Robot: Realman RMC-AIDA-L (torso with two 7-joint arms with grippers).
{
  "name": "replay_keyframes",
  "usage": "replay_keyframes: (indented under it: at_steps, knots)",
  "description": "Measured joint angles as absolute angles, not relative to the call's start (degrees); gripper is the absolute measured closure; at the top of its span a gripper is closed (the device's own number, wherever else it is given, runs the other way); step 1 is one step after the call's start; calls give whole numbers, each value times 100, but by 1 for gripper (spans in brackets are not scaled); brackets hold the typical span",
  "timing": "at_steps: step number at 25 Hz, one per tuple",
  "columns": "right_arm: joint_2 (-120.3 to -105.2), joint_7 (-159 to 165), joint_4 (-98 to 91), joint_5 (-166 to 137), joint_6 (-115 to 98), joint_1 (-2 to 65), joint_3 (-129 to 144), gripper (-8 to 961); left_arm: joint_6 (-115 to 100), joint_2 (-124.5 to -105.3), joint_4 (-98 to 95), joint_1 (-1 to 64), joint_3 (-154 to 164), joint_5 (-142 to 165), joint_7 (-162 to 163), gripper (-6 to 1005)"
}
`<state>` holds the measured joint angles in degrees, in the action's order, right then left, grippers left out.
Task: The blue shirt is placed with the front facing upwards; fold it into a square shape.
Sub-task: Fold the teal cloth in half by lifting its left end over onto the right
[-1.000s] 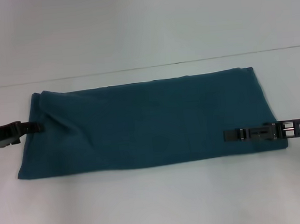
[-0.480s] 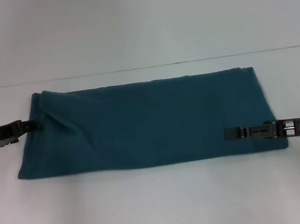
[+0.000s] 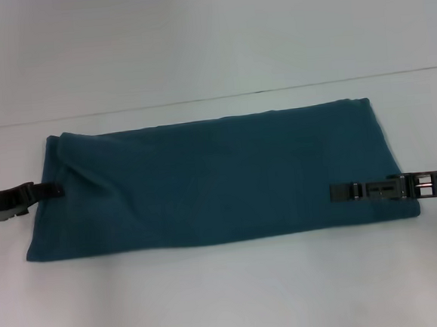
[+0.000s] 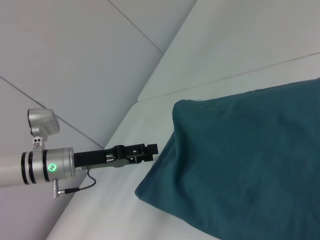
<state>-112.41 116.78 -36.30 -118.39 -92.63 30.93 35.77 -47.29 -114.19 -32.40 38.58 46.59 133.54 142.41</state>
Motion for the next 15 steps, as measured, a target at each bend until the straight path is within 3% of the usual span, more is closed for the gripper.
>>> replay_keyframes:
  at_steps: [15]
  knots:
    - [-11248, 11675, -3630, -11839, -9273, 3093, 3577, 148, -4728, -11436, -3159, 3893, 4658, 13365, 14216, 155]
